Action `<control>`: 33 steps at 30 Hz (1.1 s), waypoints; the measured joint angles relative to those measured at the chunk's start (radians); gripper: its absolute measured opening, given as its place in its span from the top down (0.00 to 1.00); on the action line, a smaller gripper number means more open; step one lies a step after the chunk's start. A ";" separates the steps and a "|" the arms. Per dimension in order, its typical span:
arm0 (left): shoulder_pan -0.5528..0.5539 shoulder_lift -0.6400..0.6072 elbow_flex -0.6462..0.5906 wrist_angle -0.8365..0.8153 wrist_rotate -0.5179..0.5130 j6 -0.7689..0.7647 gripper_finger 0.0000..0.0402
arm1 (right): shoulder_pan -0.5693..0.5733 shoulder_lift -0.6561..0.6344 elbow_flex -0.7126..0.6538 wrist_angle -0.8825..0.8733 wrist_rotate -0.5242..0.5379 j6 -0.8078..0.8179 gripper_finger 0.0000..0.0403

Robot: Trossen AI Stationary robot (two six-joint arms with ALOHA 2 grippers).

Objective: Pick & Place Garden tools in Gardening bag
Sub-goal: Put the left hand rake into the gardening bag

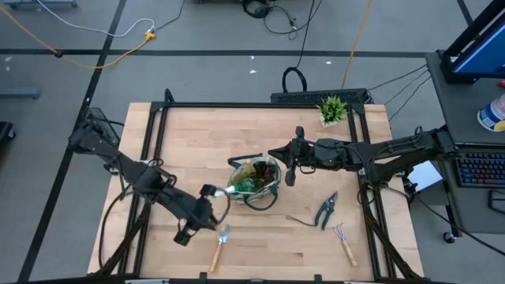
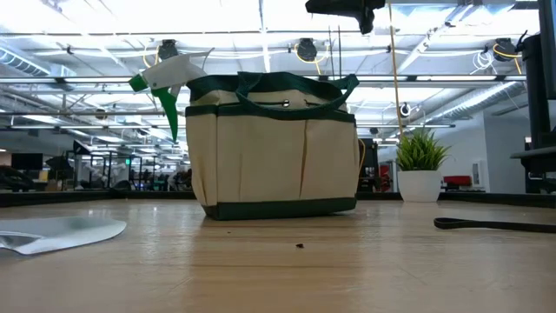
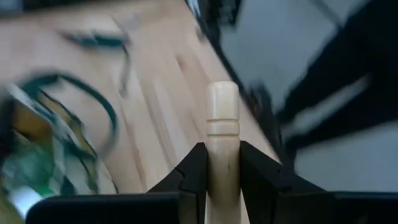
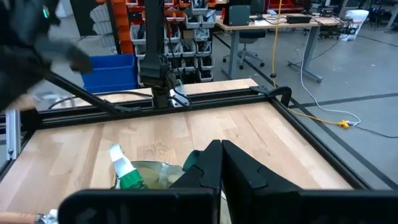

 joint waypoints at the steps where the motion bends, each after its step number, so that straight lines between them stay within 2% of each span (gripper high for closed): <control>1: 0.009 0.000 0.013 0.032 -0.015 -0.014 0.83 | 0.000 0.000 0.000 0.000 0.000 -0.003 1.00; 8: 0.077 -0.001 0.058 0.345 -0.054 -0.089 0.83 | 0.002 0.000 0.000 0.000 -0.003 0.000 1.00; 11: 0.104 -0.001 0.058 0.460 -0.104 -0.116 0.83 | 0.002 0.000 0.000 -0.001 -0.059 0.000 1.00; 15: 0.123 -0.001 0.058 0.560 -0.247 -0.135 0.83 | 0.002 0.000 0.000 0.006 -0.191 0.000 1.00; 20: 0.124 -0.001 0.058 0.629 -0.505 -0.127 0.83 | 0.002 0.000 0.000 0.066 -0.343 -0.001 1.00; 26: 0.125 0.010 0.058 0.682 -0.755 -0.029 0.83 | 0.000 0.000 0.000 0.220 -0.440 -0.001 1.00; 29: 0.128 0.044 0.059 0.728 -0.806 0.027 0.83 | -0.005 -0.003 0.000 0.317 -0.447 -0.004 1.00; 33: 0.128 0.112 0.059 0.818 -0.825 0.084 0.83 | -0.006 -0.019 0.001 0.414 -0.447 -0.029 0.98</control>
